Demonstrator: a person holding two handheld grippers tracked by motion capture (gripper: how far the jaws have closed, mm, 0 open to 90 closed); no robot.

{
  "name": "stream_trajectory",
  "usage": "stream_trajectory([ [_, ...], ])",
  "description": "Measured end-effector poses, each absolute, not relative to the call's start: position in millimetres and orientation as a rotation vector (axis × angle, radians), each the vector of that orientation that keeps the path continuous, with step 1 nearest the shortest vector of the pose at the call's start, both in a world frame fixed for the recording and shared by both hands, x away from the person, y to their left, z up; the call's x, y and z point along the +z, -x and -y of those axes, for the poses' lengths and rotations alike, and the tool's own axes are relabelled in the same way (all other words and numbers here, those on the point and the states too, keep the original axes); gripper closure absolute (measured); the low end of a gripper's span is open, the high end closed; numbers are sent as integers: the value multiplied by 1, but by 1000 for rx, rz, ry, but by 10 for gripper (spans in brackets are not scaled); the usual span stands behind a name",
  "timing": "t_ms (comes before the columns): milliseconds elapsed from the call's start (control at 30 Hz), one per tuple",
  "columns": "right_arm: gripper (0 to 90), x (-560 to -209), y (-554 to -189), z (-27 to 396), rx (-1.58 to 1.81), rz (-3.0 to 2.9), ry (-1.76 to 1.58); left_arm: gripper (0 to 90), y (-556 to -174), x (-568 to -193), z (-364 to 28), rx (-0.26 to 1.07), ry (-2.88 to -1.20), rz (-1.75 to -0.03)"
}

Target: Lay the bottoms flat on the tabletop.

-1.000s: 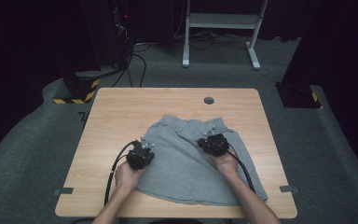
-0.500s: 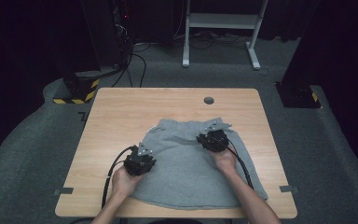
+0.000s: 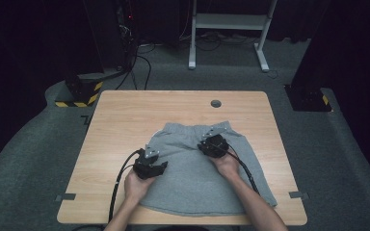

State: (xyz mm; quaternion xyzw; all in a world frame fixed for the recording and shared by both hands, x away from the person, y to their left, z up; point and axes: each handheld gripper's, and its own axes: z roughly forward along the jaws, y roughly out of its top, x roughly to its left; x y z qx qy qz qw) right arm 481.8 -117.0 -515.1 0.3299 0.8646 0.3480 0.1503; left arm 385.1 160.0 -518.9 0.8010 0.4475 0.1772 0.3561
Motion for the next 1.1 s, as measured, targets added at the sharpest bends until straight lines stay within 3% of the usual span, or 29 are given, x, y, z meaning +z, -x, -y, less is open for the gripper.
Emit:
stream_trajectory([
  [233, 733, -495, -479, 92, 1163, -2443, -930, 505, -373, -516, -151, 399, -2059, -1171],
  [433, 712, -521, -480, 69, 1095, -2530, -863, 495, -378, -503, -152, 420, -2008, -1146],
  [633, 655, -509, -472, 86, 1099, -2538, -848, 456, -419, -500, -147, 394, -1976, -1191],
  [800, 636, -493, -461, 126, 1049, -2418, -880, 425, -440, -500, -141, 501, -1915, -1249],
  [1100, 610, -519, -461, 194, 989, -2369, -1082, 418, -455, -518, -135, 494, -2014, -1269],
])
